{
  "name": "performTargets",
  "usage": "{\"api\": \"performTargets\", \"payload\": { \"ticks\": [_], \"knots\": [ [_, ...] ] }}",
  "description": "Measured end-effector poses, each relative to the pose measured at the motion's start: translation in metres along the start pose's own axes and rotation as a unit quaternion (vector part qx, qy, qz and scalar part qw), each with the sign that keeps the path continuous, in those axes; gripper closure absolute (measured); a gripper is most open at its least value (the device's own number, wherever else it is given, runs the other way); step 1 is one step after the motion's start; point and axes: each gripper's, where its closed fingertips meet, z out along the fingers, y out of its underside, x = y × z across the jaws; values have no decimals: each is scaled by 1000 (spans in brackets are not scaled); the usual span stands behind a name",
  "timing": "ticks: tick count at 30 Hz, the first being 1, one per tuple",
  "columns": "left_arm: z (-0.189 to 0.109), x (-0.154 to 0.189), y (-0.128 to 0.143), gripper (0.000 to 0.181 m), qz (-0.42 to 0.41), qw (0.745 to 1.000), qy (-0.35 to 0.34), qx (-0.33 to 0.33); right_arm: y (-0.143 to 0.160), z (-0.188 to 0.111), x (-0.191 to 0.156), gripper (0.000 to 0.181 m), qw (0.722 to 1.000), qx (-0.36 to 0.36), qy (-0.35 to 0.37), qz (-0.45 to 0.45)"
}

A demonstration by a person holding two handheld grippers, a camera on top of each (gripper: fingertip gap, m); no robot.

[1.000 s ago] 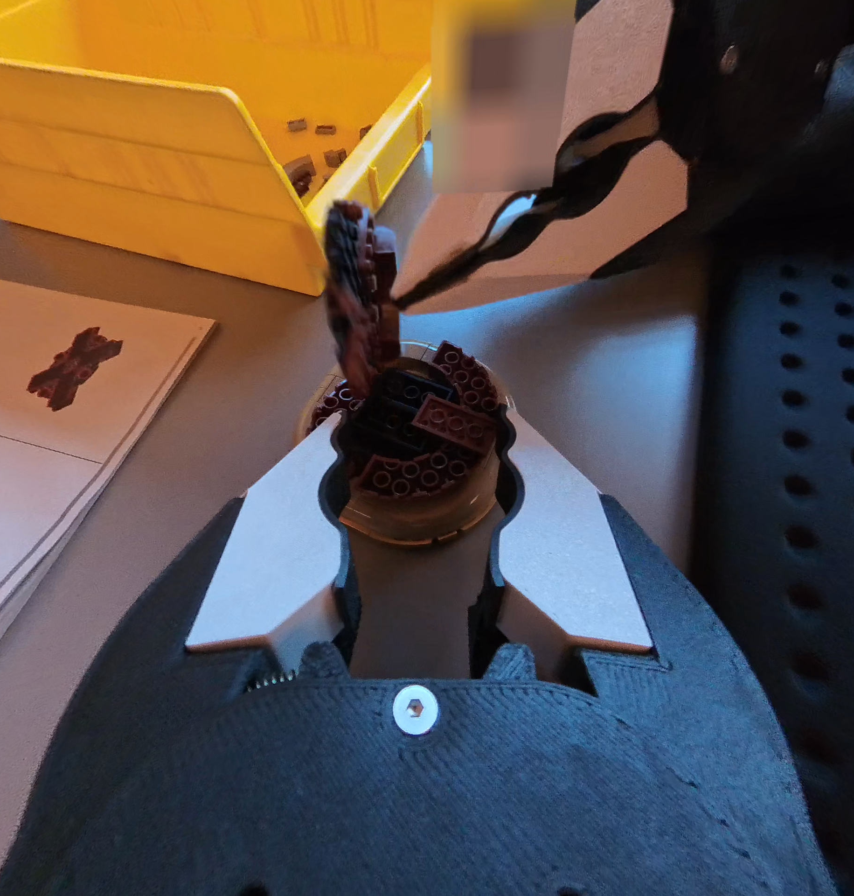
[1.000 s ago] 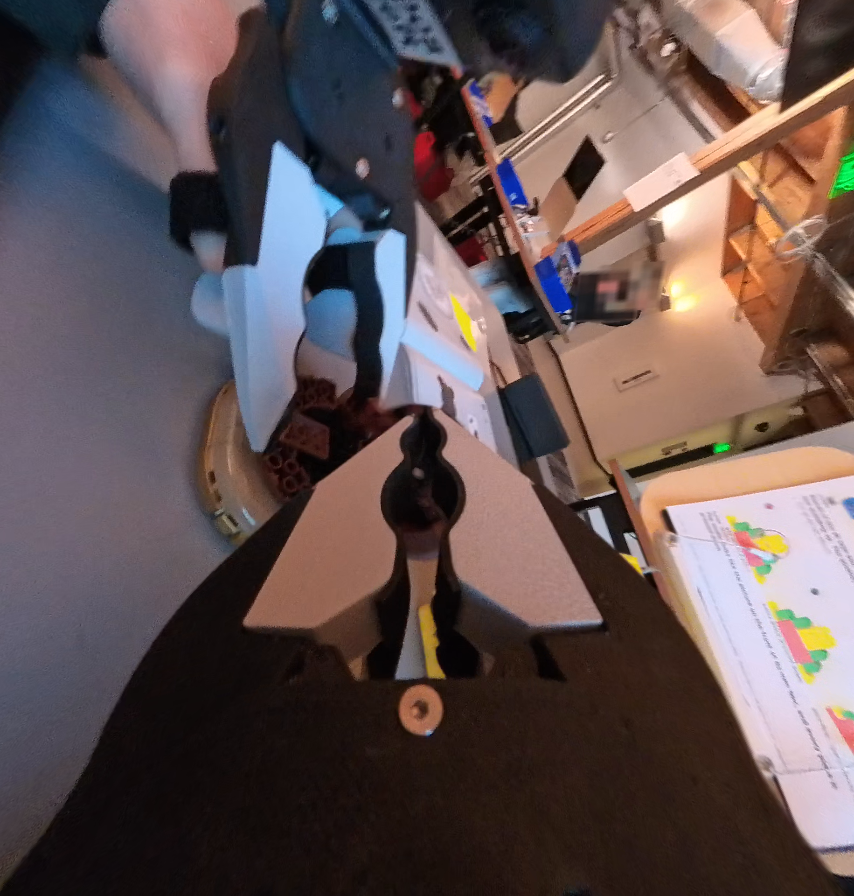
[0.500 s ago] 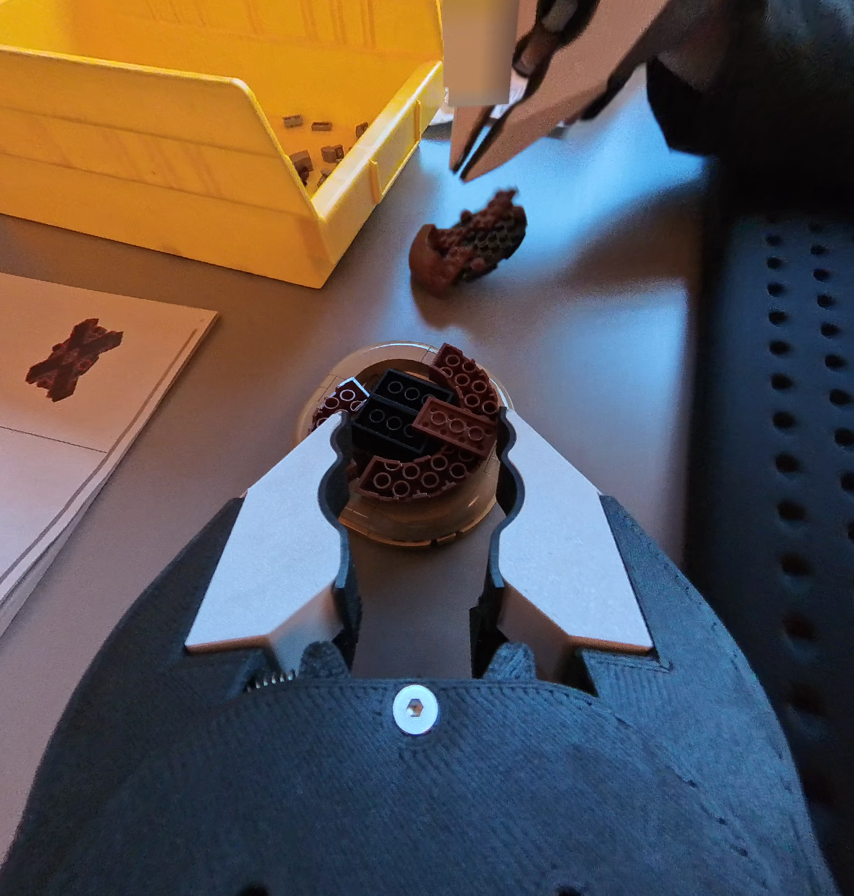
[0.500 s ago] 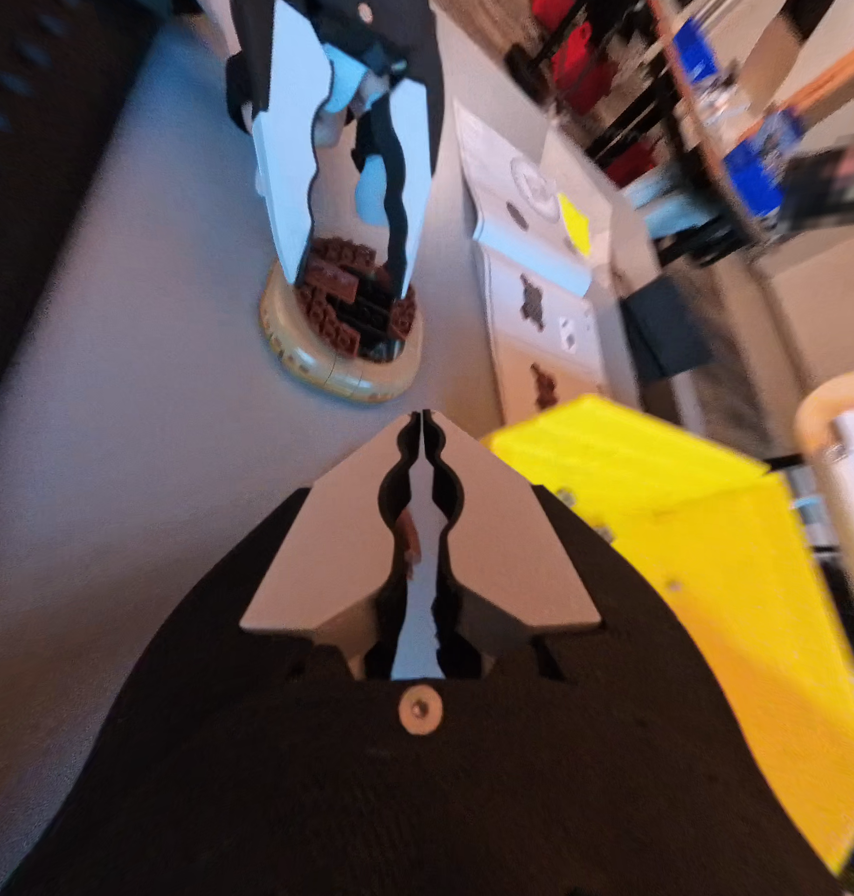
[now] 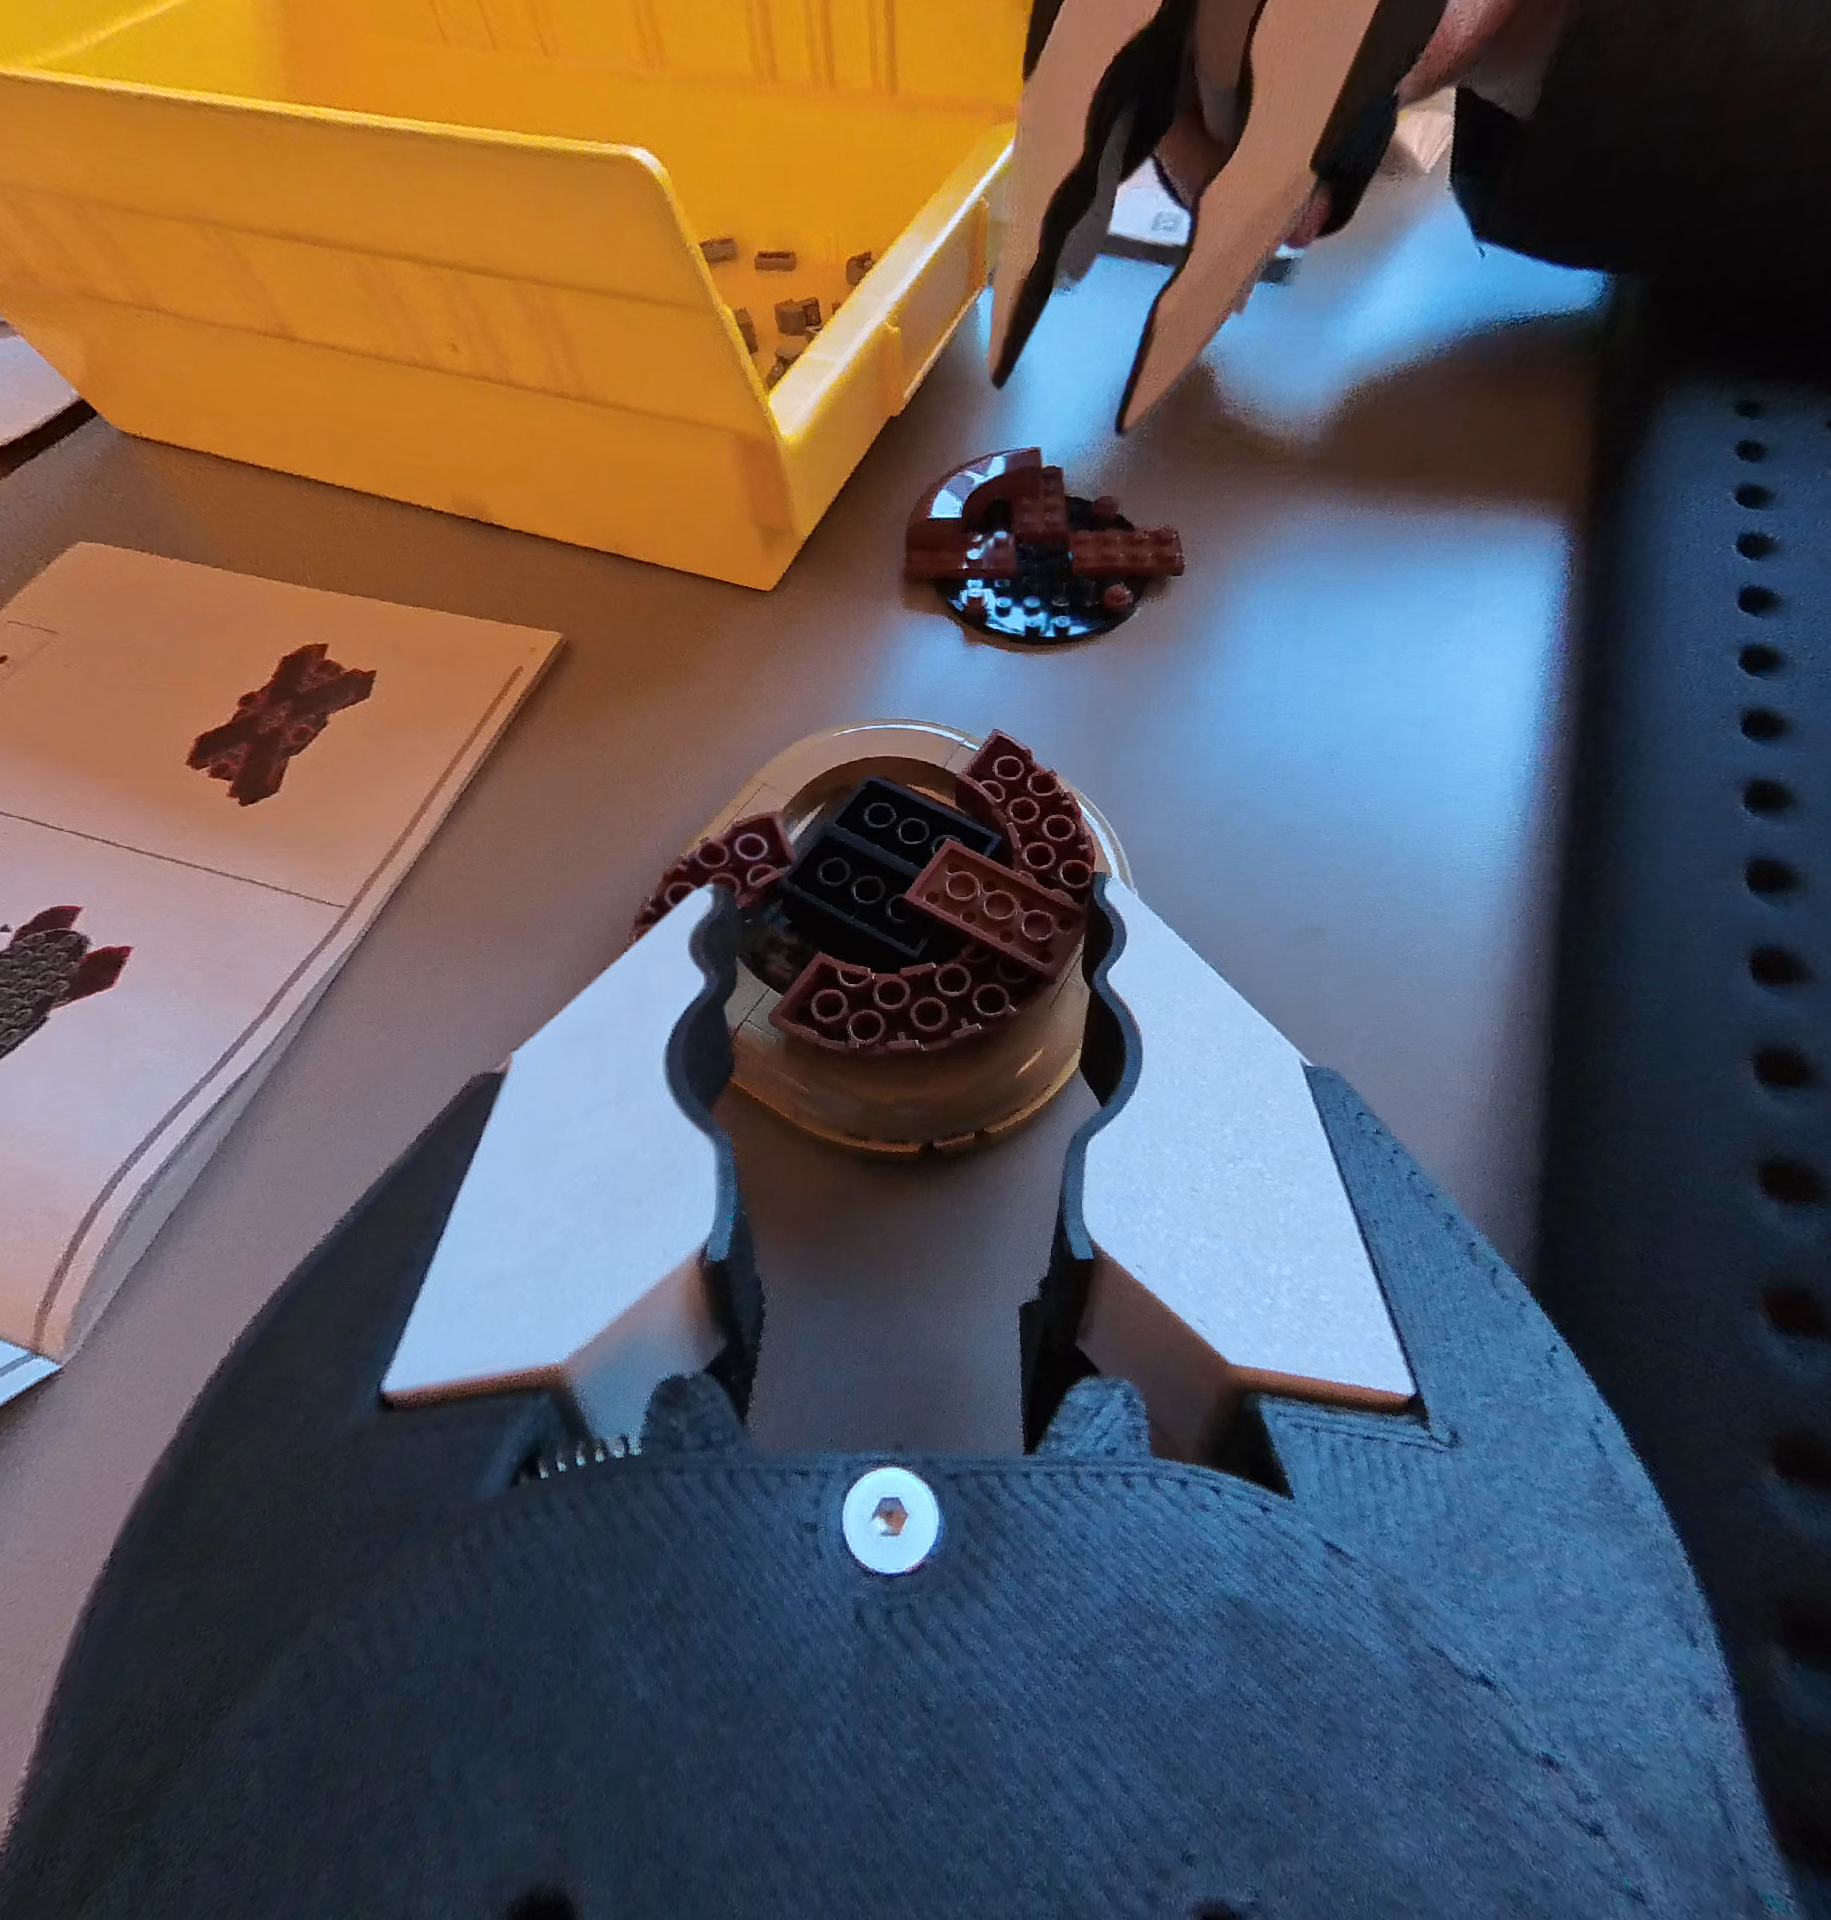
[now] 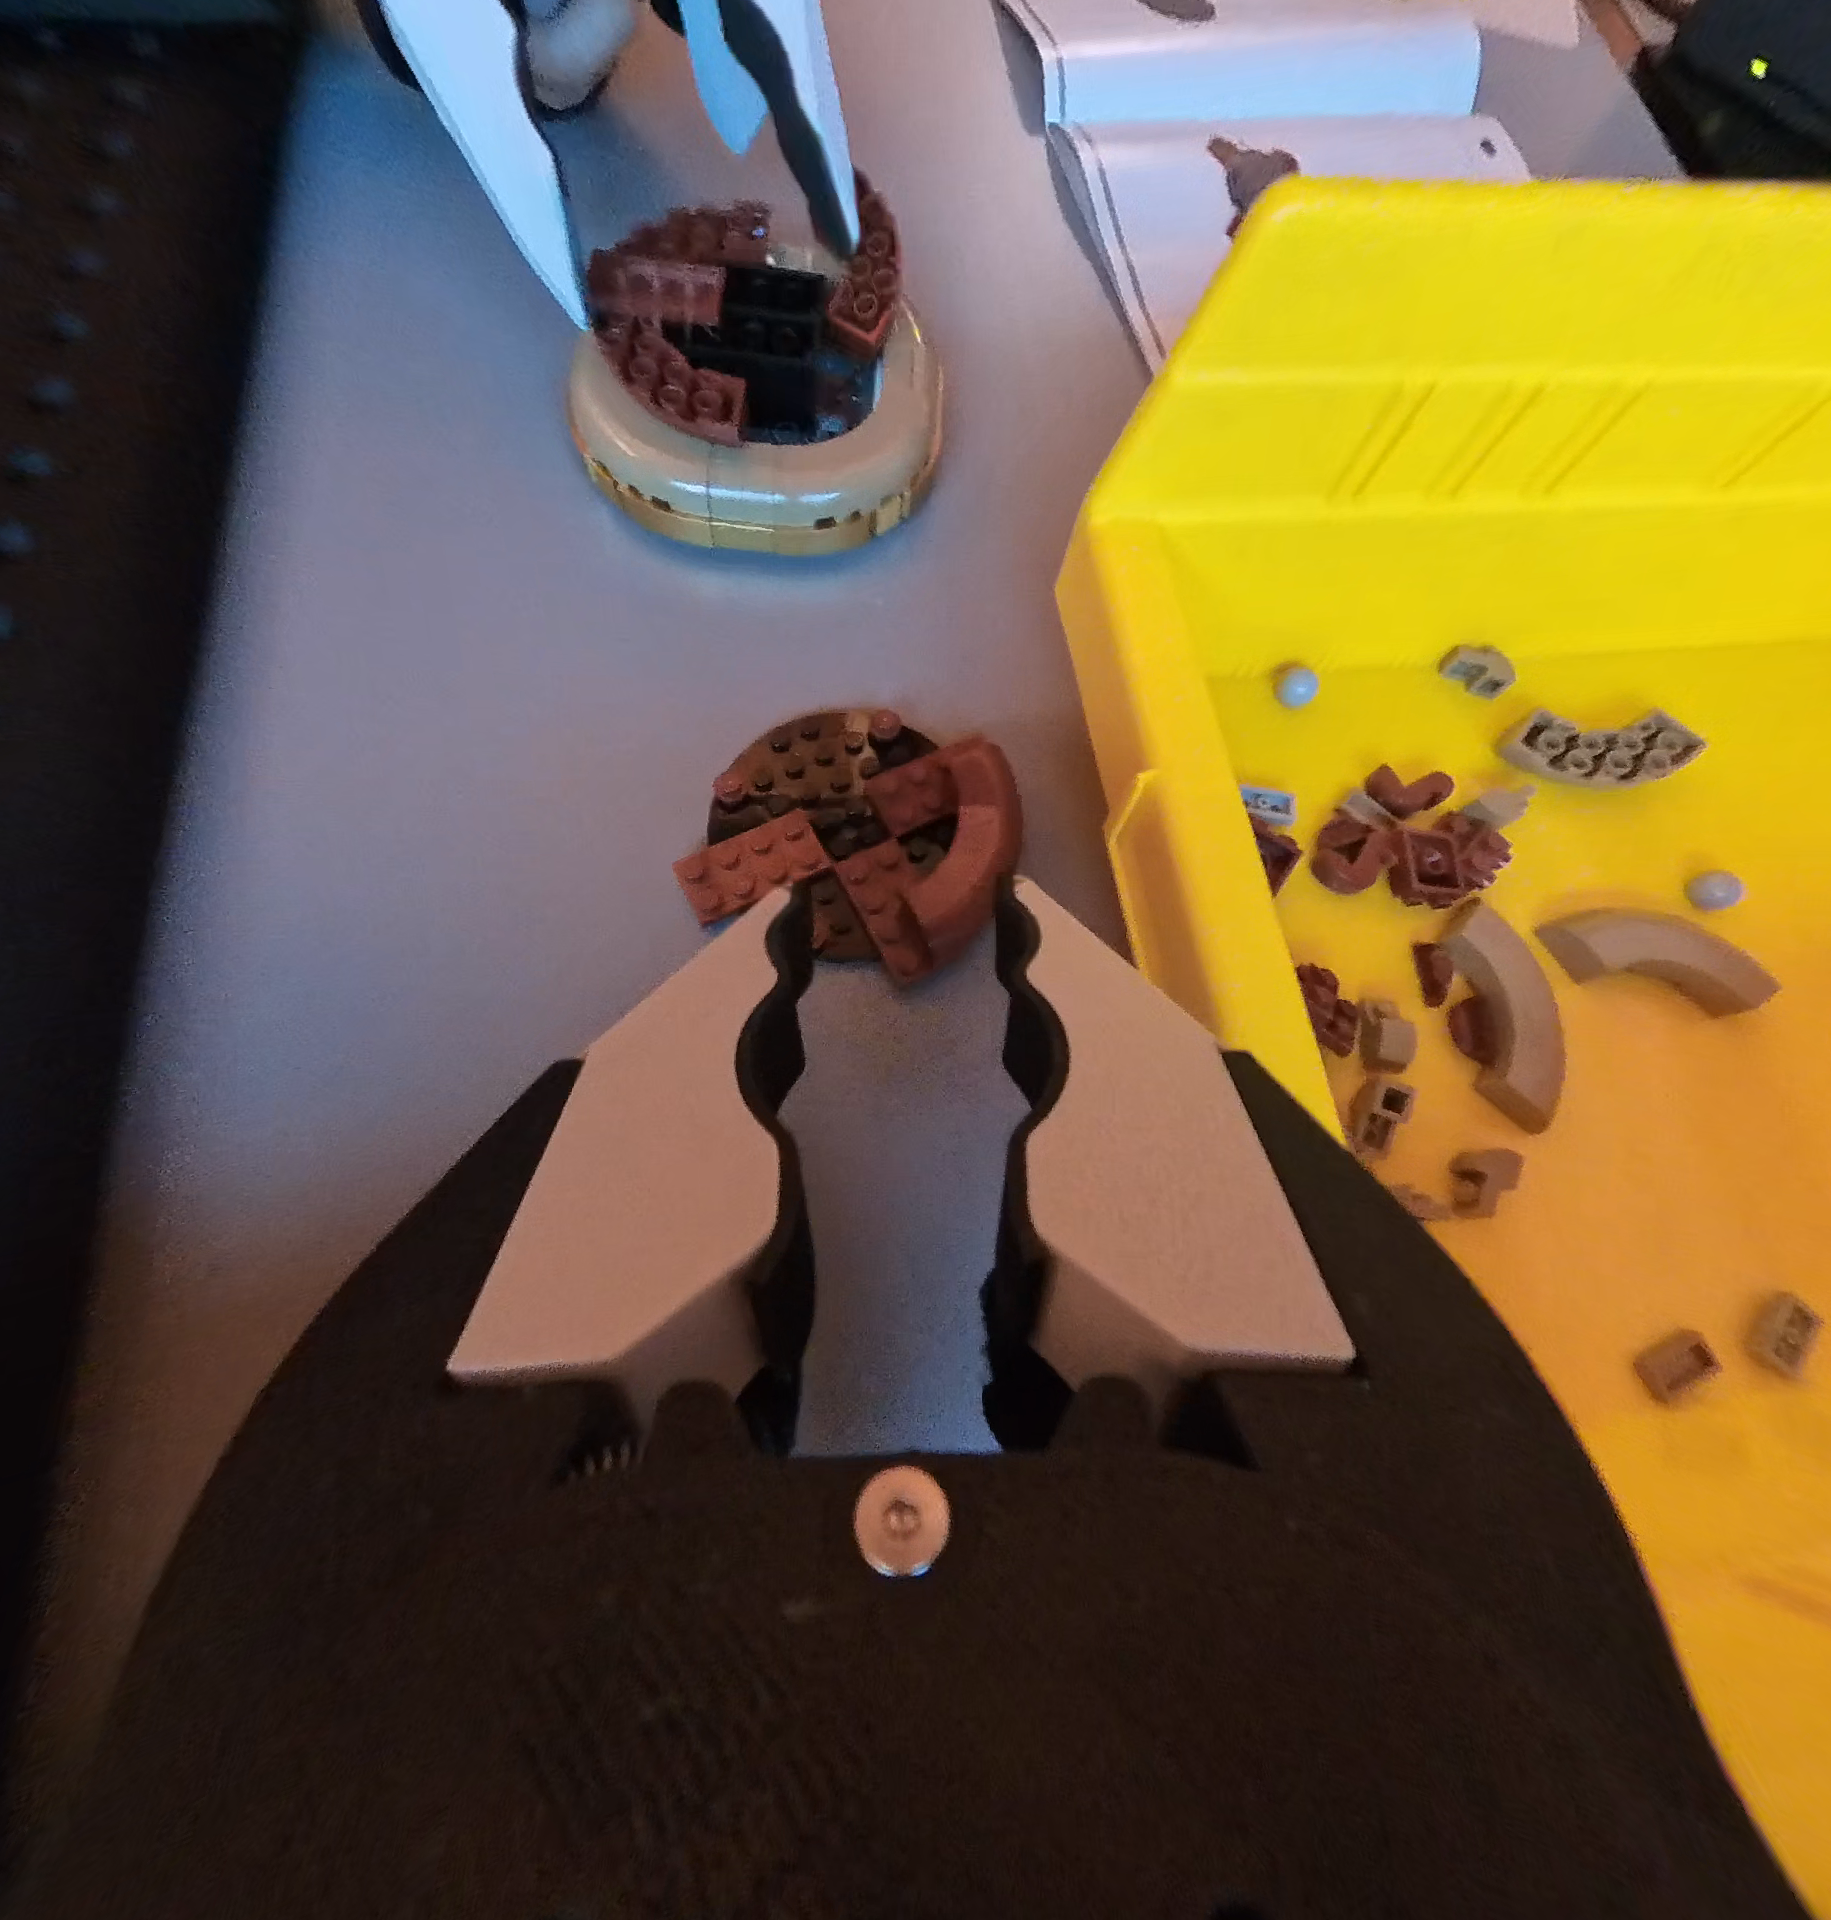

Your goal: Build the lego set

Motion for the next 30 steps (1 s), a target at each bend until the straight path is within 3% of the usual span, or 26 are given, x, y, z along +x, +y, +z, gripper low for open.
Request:
{"api": "performTargets", "payload": {
  "ticks": [9,30],
  "knots": [
    [-4,-9,2,108,-3,1000,-18,-1,5,20,14,150,997,-21,24,77],
    [-11,-1,-1,111,-17,1000,2,14,5,26,4,155,998,-33,3,45]
  ]
}}
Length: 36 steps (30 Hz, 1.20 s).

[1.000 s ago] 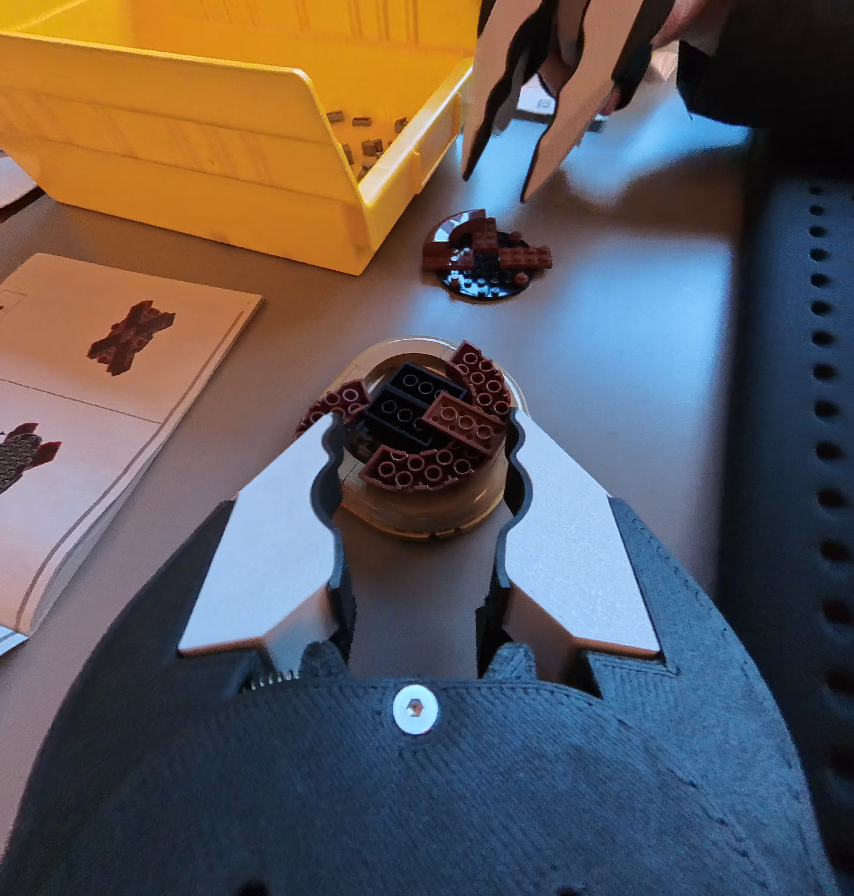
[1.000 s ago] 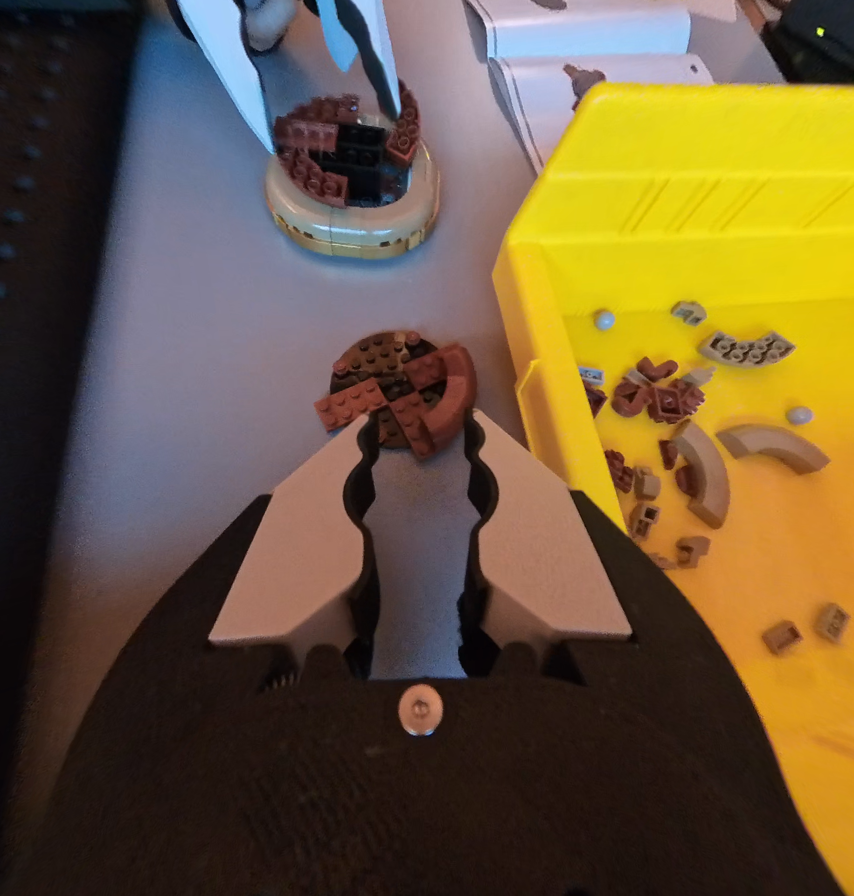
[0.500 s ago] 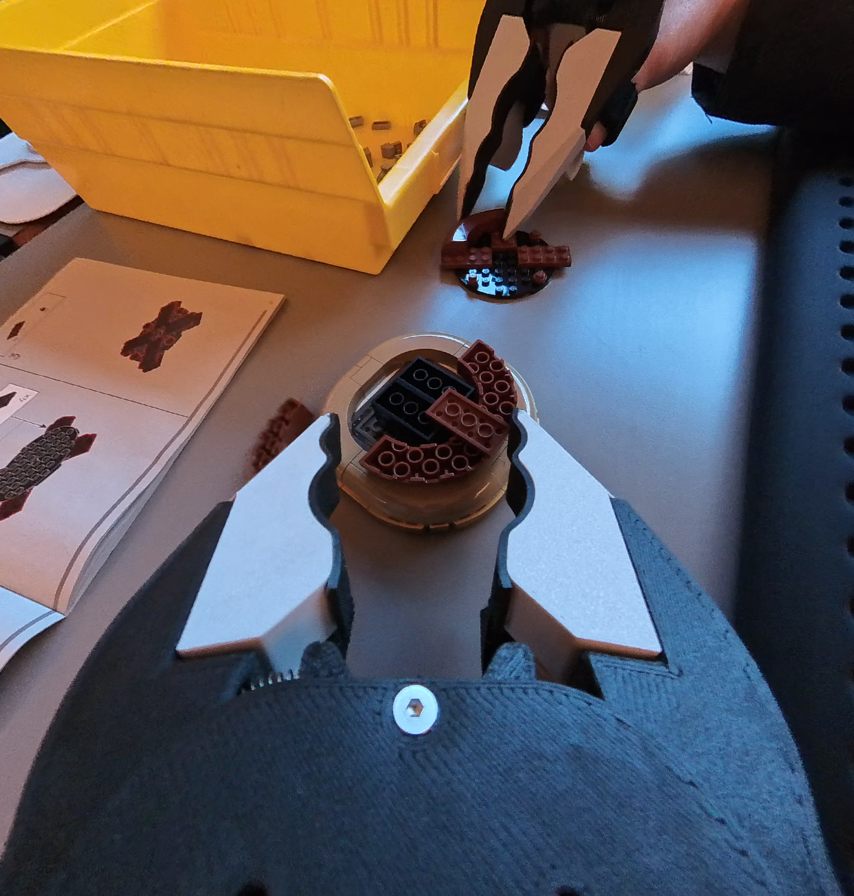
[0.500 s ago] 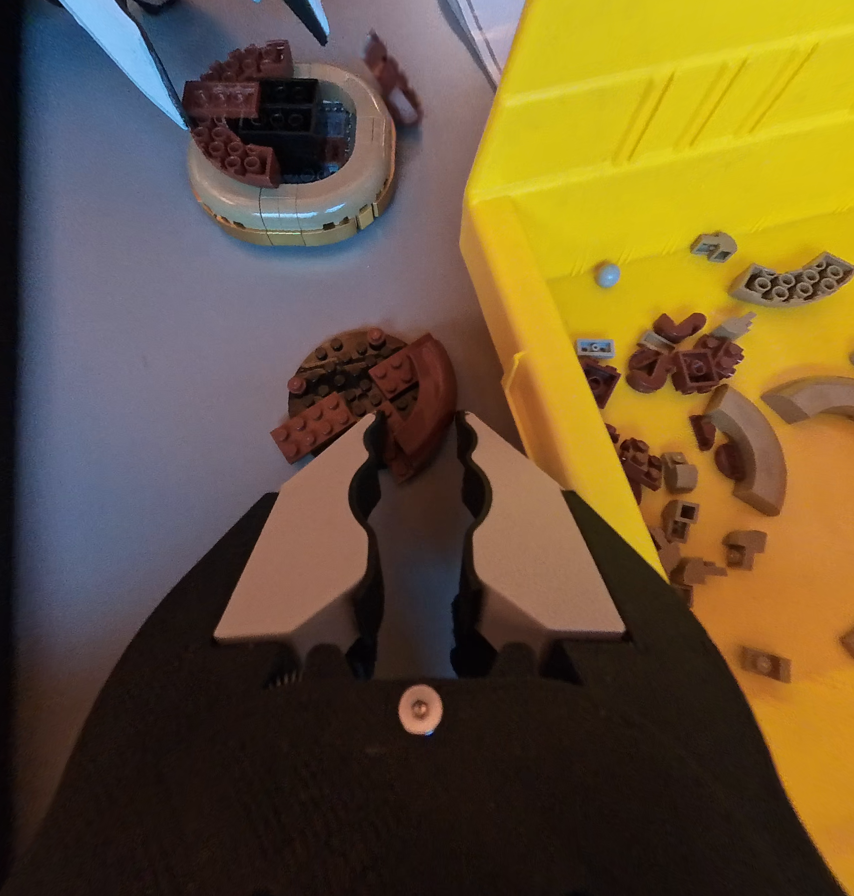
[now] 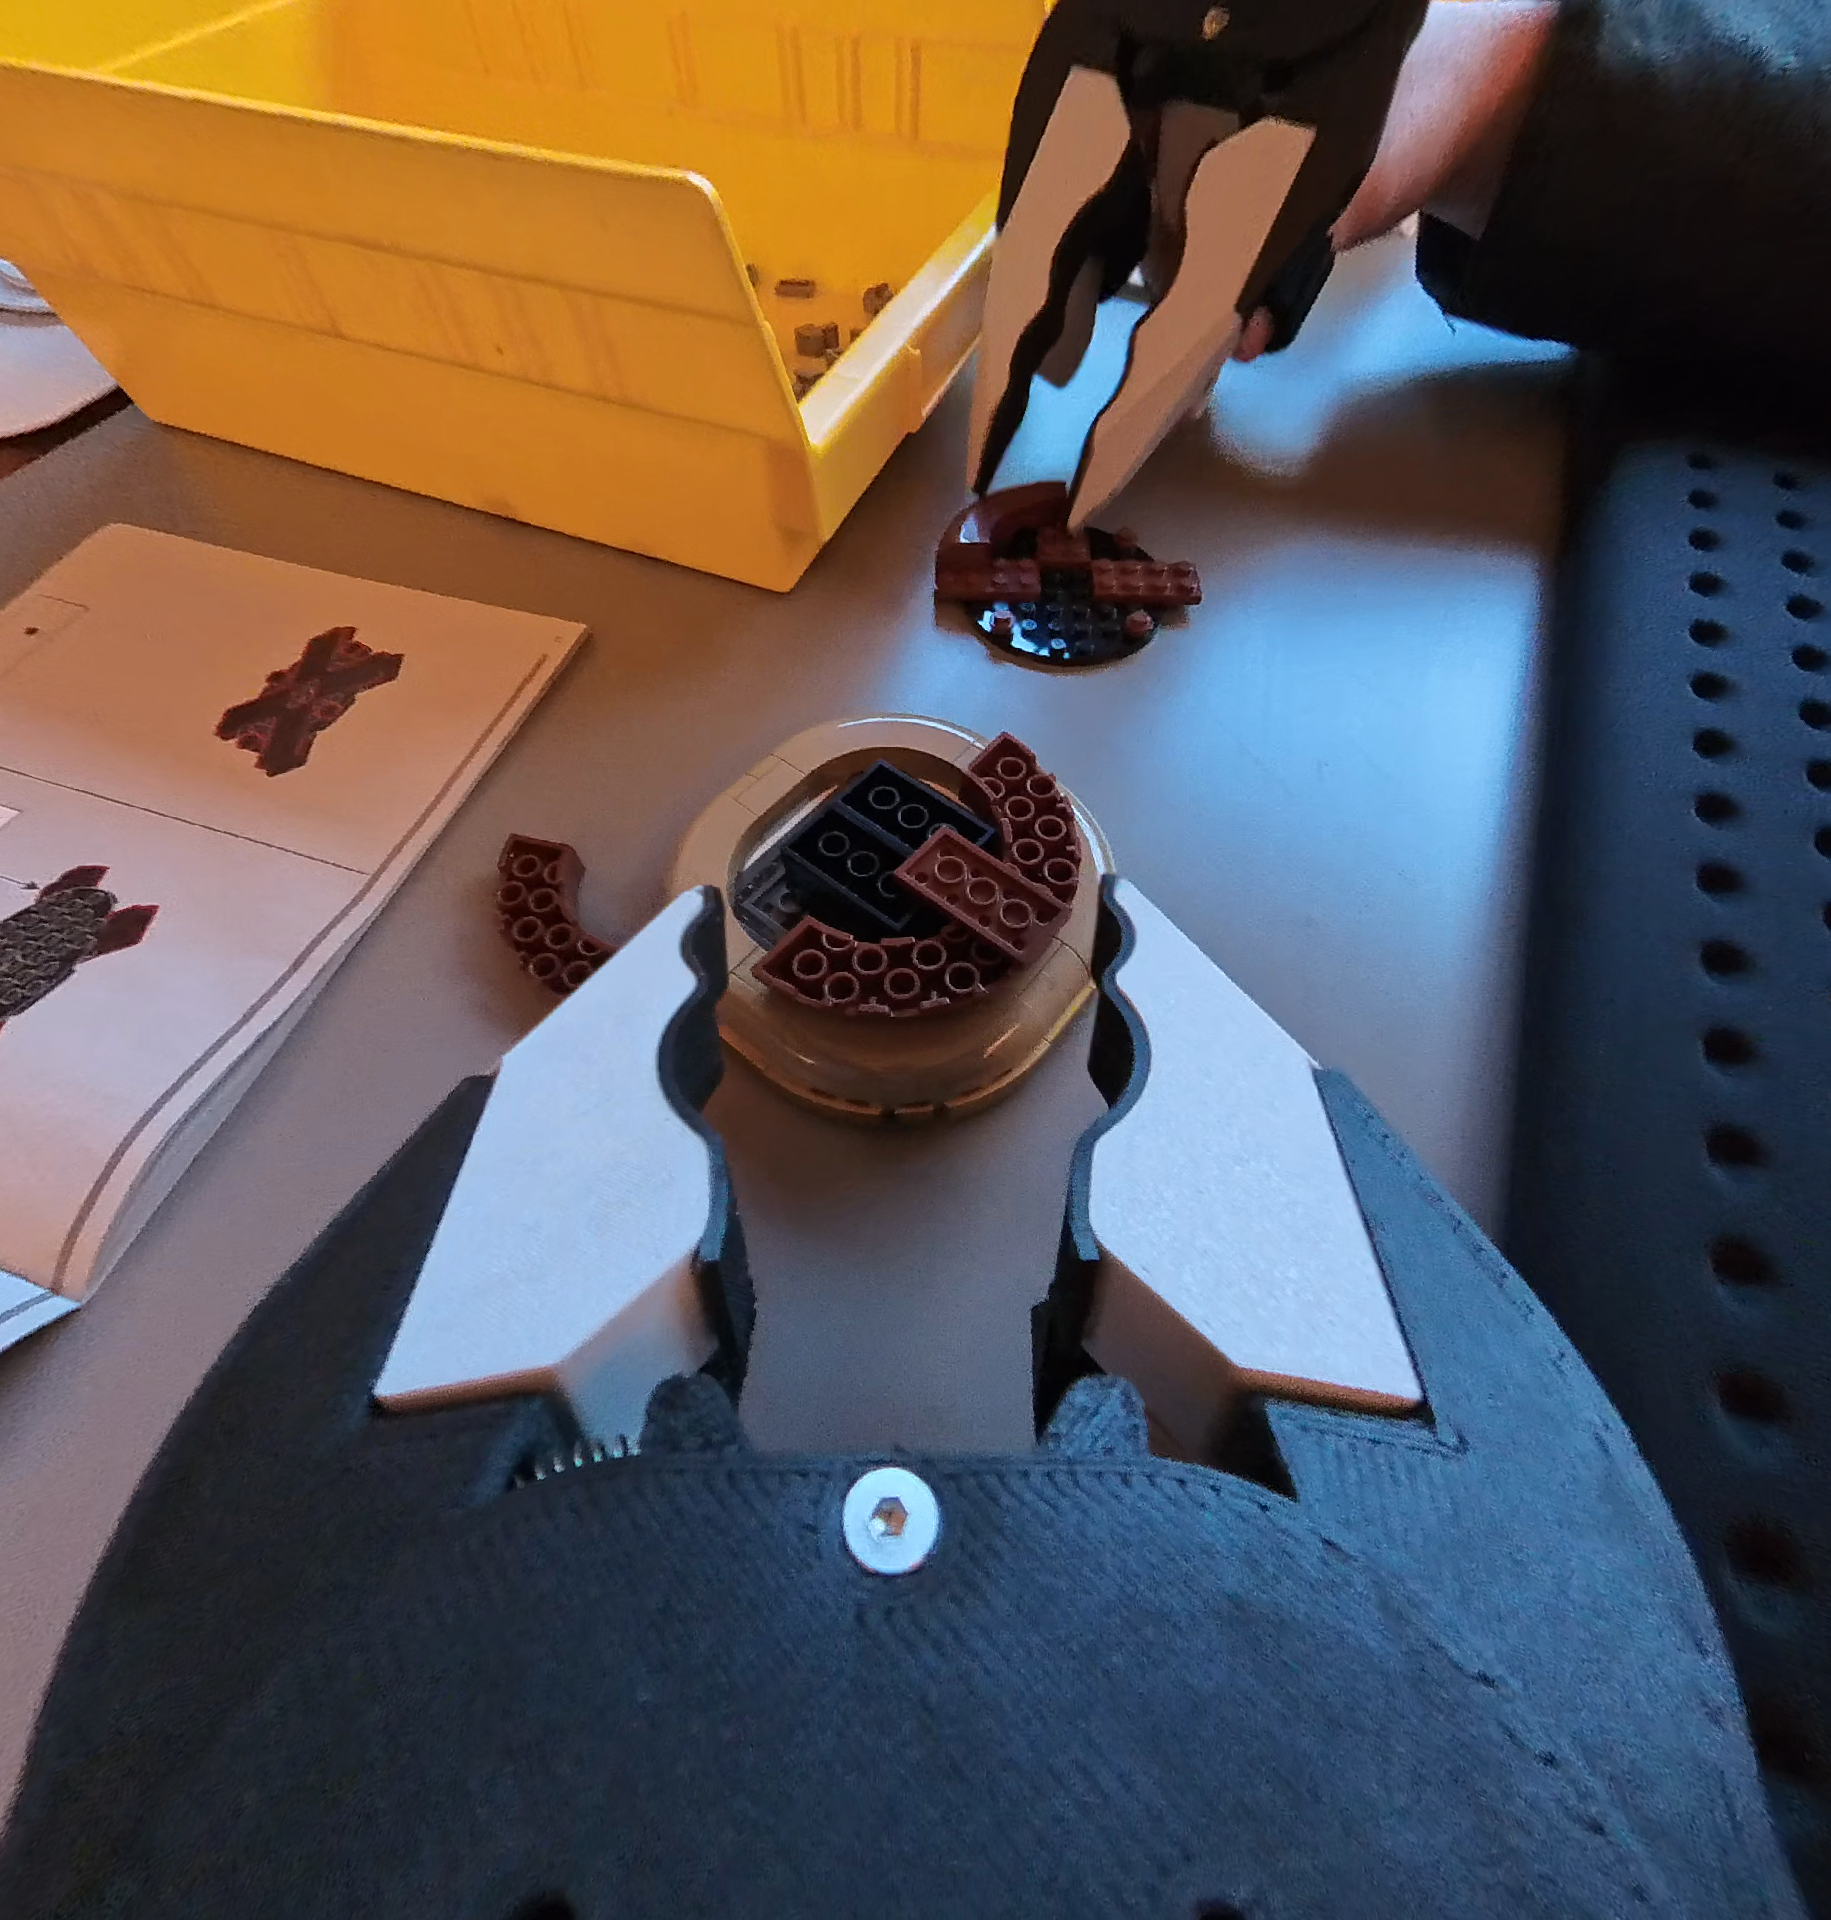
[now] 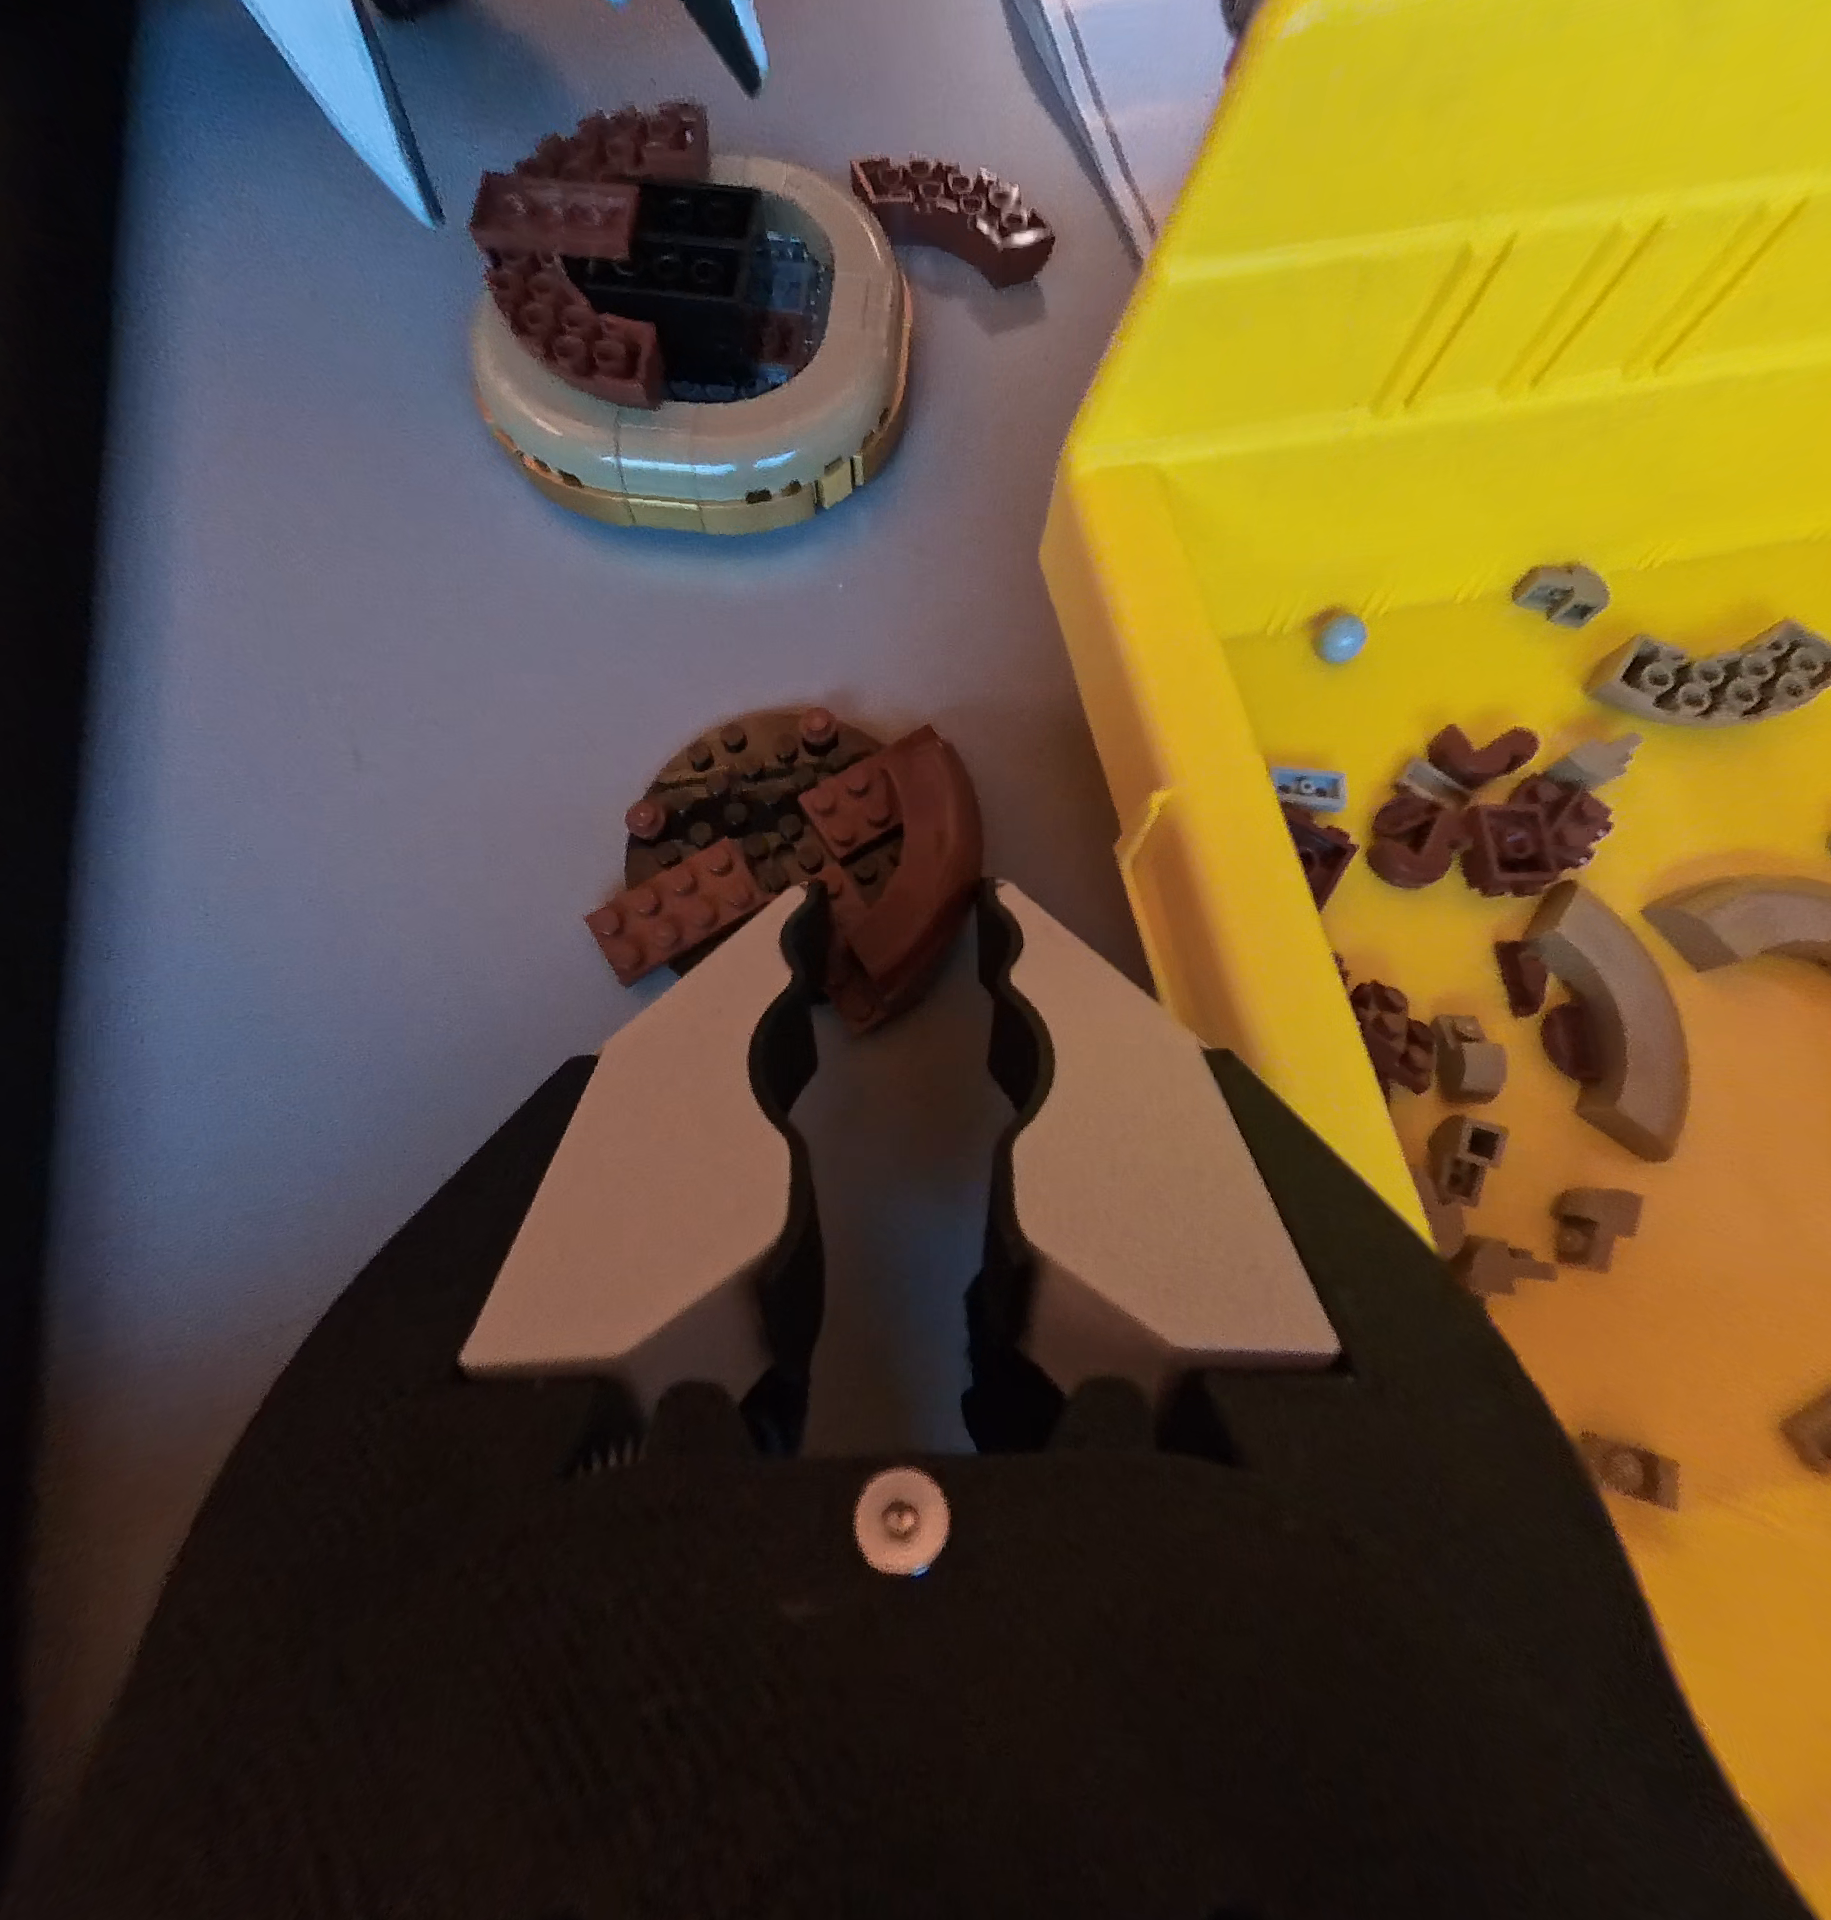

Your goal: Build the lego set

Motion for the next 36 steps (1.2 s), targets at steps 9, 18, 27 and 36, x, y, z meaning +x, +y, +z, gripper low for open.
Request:
{"api": "performTargets", "payload": {
  "ticks": [9,18,27,36],
  "knots": [
    [7,-2,12,114,36,998,-20,-40,0,3,-1,147,1000,-5,2,-2],
    [-9,-29,21,115,-8,996,-76,-40,1,4,5,165,999,-5,-5,42],
    [-6,-9,-9,115,22,995,-96,-8,-3,5,-1,167,1000,-12,-11,23],
    [21,29,-91,133,-130,980,-3,150,-77,-32,-9,168,981,155,72,-94]
  ]
}}
